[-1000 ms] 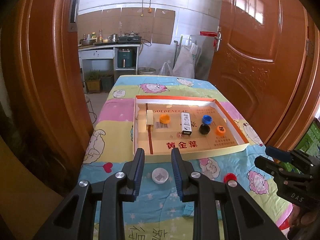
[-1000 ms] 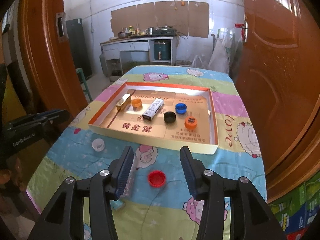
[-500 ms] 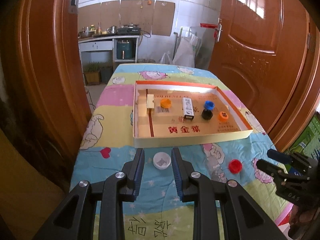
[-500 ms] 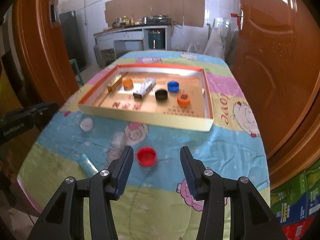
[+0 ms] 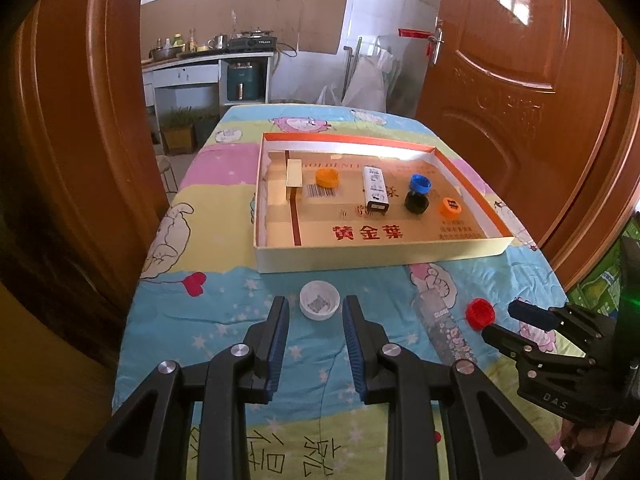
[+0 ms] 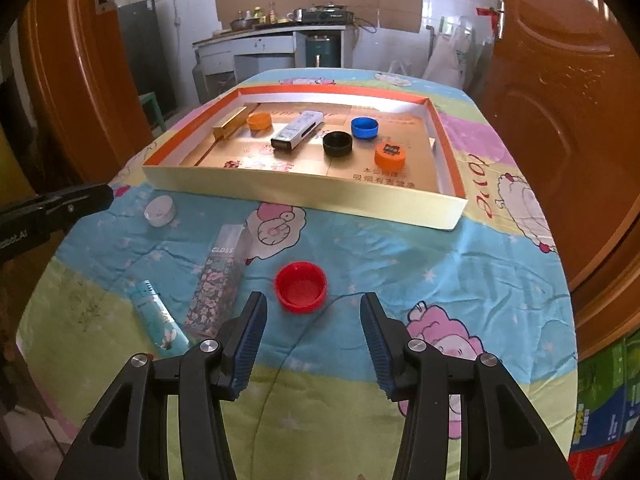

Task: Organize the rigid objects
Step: 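Grasp the red cap with the right tool while the left tool grasps the white cap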

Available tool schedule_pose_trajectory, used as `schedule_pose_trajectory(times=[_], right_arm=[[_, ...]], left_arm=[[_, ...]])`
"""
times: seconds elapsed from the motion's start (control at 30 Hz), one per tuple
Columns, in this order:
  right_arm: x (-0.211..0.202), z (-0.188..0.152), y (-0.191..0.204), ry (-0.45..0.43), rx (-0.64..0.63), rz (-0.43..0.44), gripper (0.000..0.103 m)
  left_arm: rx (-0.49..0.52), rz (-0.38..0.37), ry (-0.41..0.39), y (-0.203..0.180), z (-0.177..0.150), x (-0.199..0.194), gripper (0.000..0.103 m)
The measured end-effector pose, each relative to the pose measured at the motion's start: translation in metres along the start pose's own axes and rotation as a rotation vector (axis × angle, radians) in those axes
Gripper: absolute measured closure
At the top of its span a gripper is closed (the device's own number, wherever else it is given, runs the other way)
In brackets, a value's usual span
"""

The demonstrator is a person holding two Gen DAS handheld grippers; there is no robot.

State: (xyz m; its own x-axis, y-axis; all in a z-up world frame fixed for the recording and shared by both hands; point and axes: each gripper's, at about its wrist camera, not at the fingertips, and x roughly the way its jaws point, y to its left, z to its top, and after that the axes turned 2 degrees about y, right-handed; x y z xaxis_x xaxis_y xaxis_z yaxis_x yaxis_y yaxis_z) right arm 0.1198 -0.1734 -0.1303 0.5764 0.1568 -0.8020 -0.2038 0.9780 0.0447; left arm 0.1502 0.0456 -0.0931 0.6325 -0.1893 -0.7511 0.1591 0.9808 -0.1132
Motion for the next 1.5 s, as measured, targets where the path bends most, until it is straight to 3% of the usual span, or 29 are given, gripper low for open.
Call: schedule_pose_trajectory(times=[0.23,0.37,0.7,1.17,1.23,1.37,1.5], right_arm=[[0.013,0.004,0.001,0.022,-0.007,-0.002,0.054],[0.019,0.006,0.002,0.028,-0.017,-0.021,0.072],[0.021,0.009,0.000,0.028,-0.025,-0.018,0.073],[0.024,0.010,-0.004,0.016,-0.004,0.016,0.072],[0.024,0.010,-0.005,0.014,0.000,0.023,0.072],[0.024,0.011,-0.006,0.010,0.003,0.035,0.072],[0.024,0.012,-0.009,0.008,0.008,0.051,0.071]], left_arm=[[0.000,-0.003,0.015,0.002,0.000,0.011,0.075],[0.006,-0.010,0.033,0.000,-0.001,0.020,0.075],[0.010,-0.047,0.091,-0.008,-0.001,0.048,0.075],[0.018,0.006,0.097,-0.006,0.007,0.070,0.075],[0.021,0.015,0.094,-0.007,0.009,0.073,0.071],[0.052,0.023,0.096,-0.012,0.013,0.079,0.044],[0.074,0.047,0.093,-0.017,0.016,0.085,0.042]])
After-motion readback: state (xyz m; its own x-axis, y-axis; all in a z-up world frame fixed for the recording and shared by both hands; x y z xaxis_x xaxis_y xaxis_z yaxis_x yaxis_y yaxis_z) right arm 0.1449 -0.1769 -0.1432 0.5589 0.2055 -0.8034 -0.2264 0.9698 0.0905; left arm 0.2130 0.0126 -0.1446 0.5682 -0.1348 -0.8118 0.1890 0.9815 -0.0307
